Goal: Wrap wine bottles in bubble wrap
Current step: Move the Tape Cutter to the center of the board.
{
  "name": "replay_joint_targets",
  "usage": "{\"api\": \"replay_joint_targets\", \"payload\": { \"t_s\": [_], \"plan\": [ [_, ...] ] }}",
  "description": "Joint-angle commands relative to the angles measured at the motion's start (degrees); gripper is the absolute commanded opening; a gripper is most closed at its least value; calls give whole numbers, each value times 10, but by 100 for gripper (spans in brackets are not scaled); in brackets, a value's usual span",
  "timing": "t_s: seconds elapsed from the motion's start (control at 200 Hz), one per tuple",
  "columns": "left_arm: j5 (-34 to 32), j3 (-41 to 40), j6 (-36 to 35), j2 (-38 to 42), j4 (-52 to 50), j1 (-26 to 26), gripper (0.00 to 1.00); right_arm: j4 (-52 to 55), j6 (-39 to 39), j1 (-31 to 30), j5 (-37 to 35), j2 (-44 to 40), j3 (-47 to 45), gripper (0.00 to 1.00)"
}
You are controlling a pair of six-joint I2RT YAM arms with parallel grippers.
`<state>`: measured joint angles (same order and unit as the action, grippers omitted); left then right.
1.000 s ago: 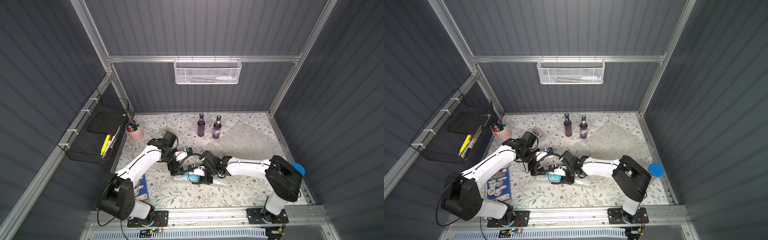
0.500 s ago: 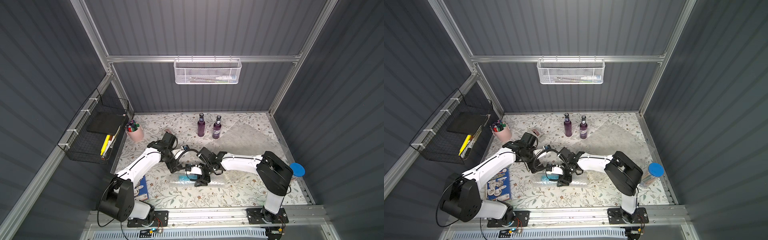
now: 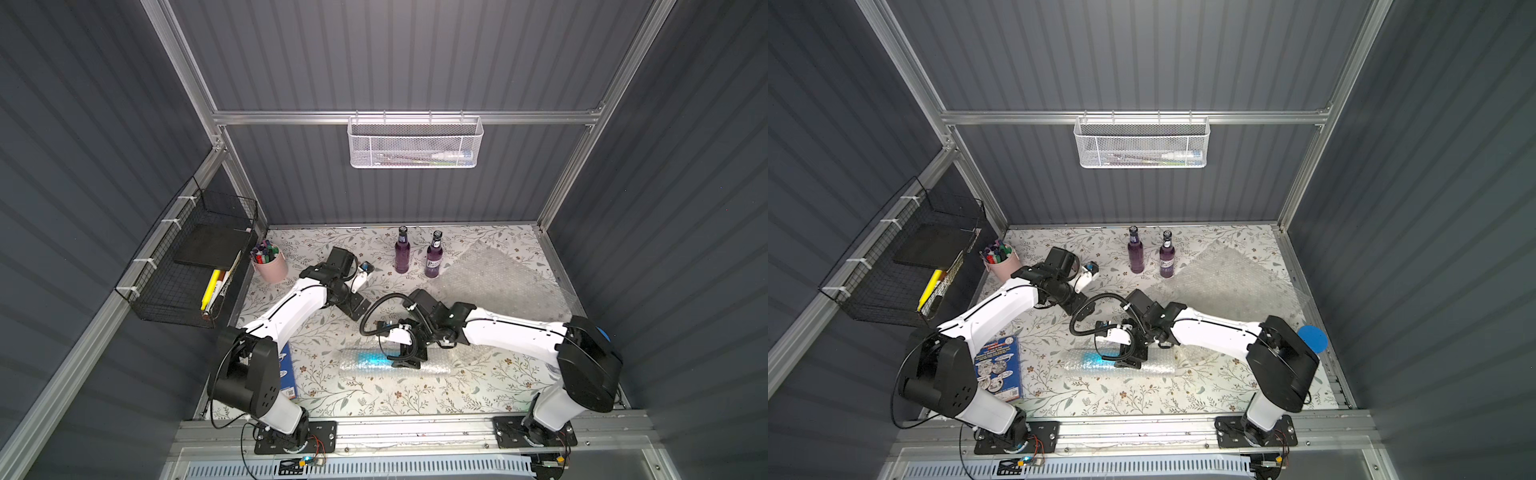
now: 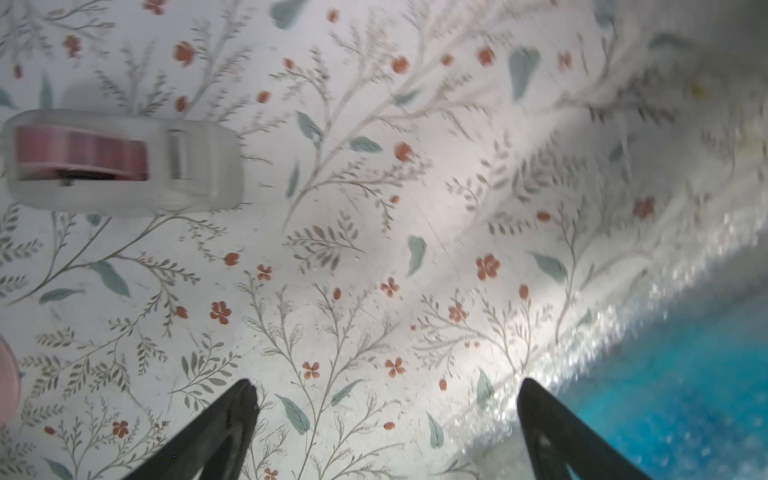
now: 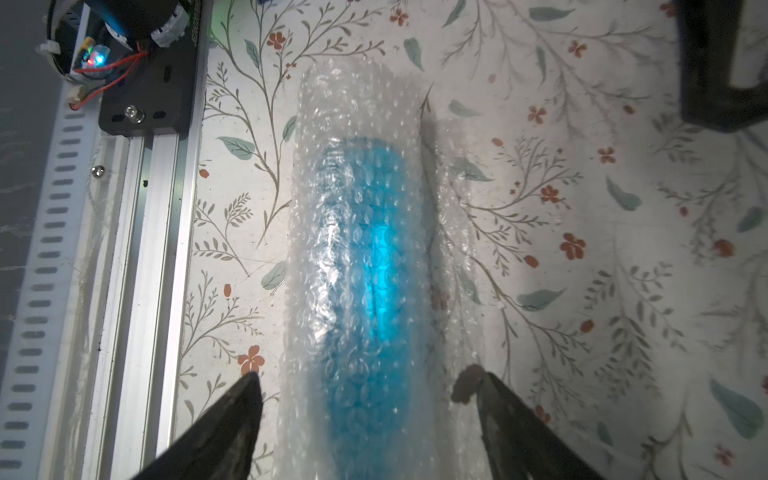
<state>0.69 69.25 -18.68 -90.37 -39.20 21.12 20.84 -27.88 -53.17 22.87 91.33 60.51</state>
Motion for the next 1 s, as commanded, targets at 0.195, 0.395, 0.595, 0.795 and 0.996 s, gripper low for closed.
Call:
{"api": "replay_joint_targets", "payload": {
  "t_s": [0.195, 0.395, 0.595, 0.795, 0.996],
  "plan": [
    [-90, 154, 375, -143, 58, -42, 100, -62, 99, 36, 4, -107, -39, 86],
    [-102, 245, 473, -250, 58, -66, 99, -78, 133, 66, 9, -142, -57, 88],
    [-134, 309, 511, -328, 57, -89, 93, -77, 140, 79, 6, -152, -68, 88],
    [-137, 368, 502, -388, 47, -99, 85, -71, 137, 87, 3, -154, -69, 88],
    [-118, 390, 476, -420, 40, -104, 59, -76, 143, 96, 13, -149, -69, 89]
  ]
}}
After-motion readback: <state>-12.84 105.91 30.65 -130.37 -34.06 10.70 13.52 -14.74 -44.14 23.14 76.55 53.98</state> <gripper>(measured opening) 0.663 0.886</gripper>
